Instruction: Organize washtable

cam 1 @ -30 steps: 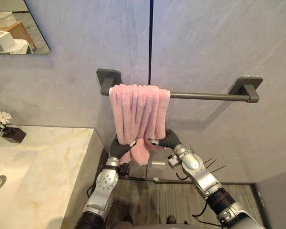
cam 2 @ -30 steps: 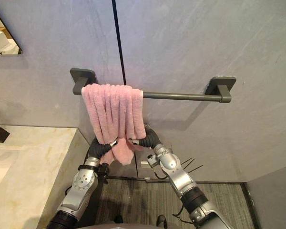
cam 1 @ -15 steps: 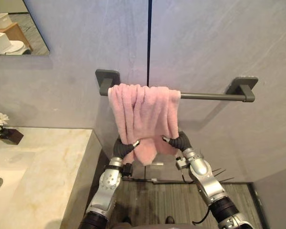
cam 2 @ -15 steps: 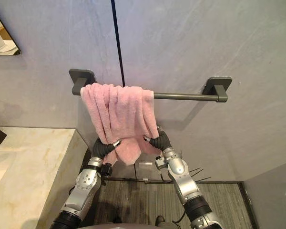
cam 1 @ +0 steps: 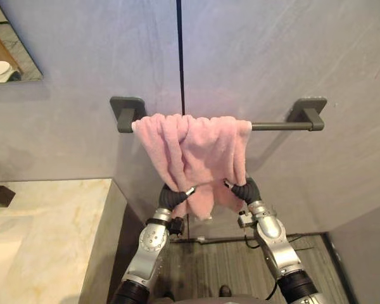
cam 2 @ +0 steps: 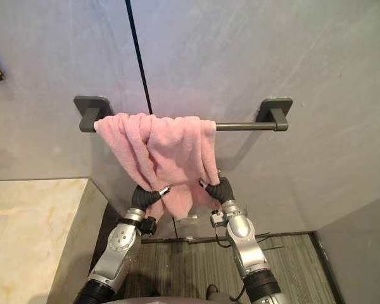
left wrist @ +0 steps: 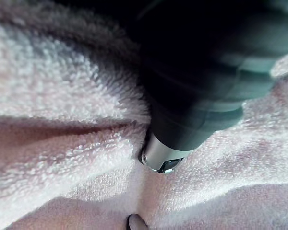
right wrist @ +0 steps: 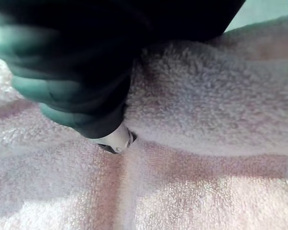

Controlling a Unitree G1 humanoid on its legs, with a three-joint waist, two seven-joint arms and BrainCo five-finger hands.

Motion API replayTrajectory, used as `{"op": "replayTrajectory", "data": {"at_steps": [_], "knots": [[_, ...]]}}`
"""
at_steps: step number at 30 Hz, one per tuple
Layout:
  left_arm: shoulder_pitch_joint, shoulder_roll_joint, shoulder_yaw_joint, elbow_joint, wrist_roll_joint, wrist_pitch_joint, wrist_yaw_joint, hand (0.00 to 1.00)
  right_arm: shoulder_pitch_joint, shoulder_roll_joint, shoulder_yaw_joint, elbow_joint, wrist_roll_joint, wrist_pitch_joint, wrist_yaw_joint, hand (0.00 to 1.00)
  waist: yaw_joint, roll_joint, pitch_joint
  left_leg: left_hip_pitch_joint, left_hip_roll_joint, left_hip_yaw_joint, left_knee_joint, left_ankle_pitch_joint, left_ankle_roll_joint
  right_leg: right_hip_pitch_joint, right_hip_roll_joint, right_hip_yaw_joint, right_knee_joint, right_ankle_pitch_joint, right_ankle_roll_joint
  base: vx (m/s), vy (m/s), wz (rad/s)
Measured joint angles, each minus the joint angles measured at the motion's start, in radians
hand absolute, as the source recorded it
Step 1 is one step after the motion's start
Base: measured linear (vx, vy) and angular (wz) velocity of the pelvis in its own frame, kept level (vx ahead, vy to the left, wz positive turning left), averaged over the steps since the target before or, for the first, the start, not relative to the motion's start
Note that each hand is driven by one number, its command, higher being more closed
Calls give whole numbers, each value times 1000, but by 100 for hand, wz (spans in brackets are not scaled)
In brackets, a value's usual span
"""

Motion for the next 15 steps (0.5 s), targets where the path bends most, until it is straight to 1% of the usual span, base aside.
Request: {"op": "replayTrajectory", "data": {"at_steps": [2, 6, 10, 15], "knots": [[-13, 0, 0, 0, 0, 3, -1, 100, 1, 13, -13, 0, 0, 0, 0, 100, -8, 0, 0, 1, -1, 3, 3, -4, 3, -1, 0, 8, 0, 0, 0, 9, 11, -10], [-28, 0, 0, 2, -2, 12, -18, 100, 9, 22, -30, 0, 0, -3, 0, 100, -11, 1, 0, 2, -1, 9, 12, -14, 3, 0, 0, 15, 0, -1, 2, 0, 4, -6], [-27, 0, 0, 16, -9, 12, -19, 100, 9, 26, -30, 9, 0, -4, 0, 100, -17, 4, 1, 2, -2, 9, 12, -14, 3, 1, 1, 14, 0, -1, 2, -9, -3, 0], [-24, 1, 4, 48, -18, 12, -19, 100, 7, 43, -32, 32, 0, -6, 0, 100, -19, 23, -1, 3, -2, 9, 12, -14, 2, 1, 1, 14, 2, -1, 2, -22, -6, 0]]}}
